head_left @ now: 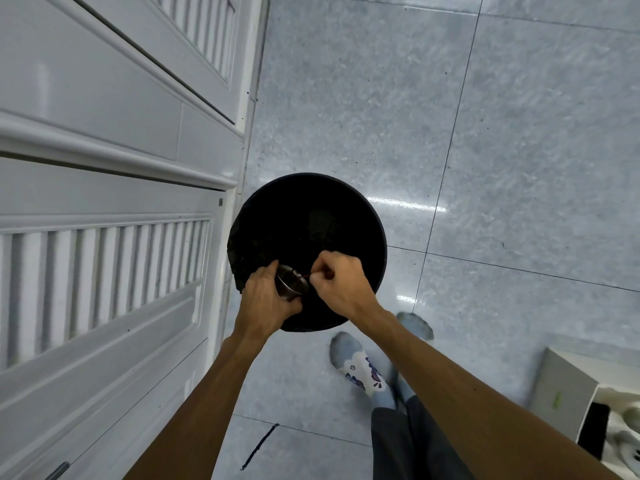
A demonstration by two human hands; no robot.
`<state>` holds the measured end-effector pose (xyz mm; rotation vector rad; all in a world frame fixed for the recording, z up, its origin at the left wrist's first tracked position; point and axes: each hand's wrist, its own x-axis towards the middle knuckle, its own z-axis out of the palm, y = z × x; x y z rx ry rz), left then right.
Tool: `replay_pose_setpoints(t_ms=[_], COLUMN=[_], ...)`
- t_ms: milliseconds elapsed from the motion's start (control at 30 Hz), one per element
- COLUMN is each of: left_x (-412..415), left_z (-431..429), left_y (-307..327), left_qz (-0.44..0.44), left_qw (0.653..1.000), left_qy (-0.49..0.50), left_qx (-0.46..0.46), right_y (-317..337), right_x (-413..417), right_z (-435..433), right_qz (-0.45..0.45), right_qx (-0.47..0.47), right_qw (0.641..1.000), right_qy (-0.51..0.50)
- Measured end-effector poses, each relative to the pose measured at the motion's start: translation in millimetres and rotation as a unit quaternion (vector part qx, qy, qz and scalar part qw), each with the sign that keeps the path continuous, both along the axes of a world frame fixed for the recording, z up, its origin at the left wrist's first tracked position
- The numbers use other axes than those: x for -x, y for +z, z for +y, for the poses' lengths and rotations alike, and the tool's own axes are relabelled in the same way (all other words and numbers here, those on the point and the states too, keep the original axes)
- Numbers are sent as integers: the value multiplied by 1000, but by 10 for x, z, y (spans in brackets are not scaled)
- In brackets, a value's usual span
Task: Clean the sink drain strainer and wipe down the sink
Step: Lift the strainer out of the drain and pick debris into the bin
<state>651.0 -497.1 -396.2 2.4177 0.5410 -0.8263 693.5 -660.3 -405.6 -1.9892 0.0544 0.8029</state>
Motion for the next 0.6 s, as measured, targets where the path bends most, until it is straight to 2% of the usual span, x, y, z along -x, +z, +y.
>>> replay_pose_setpoints(t_ms=[67,100,167,233,367,400,500,533,600], left_x=[-3,-5,-12,-17,-37,-44,-55,-56,-60], left_z=[18,33,52,57,51,56,57,55,60], left_y=[-4,-7,-9,-4,24,25,24,26,26], left_qz=[7,9,15,12,10,11,17,18,18], left_qw=[1000,1000,1000,999,998,998,998,998,997], left_qy=[-2,-3,-6,-1,32,35,27,23,24], left_qx=[3,7,19,29,46,48,58,62,67], right_y=[7,1,-23,-31,-1,-4,-4,-15,5], right_x=[-13,-23,-27,22,21,10,32,42,34], right_z=[-17,-29,-37,-20,-9,-9,25,31,42], right_qz=[-33,-26,33,45,-37,-32,2,-9,-45], right_qx=[-9,-21,-32,-17,-21,-31,-14,-4,7], right_qw=[996,996,999,998,996,997,999,999,998], right_qy=[-82,-85,-11,42,-77,-69,42,37,-35])
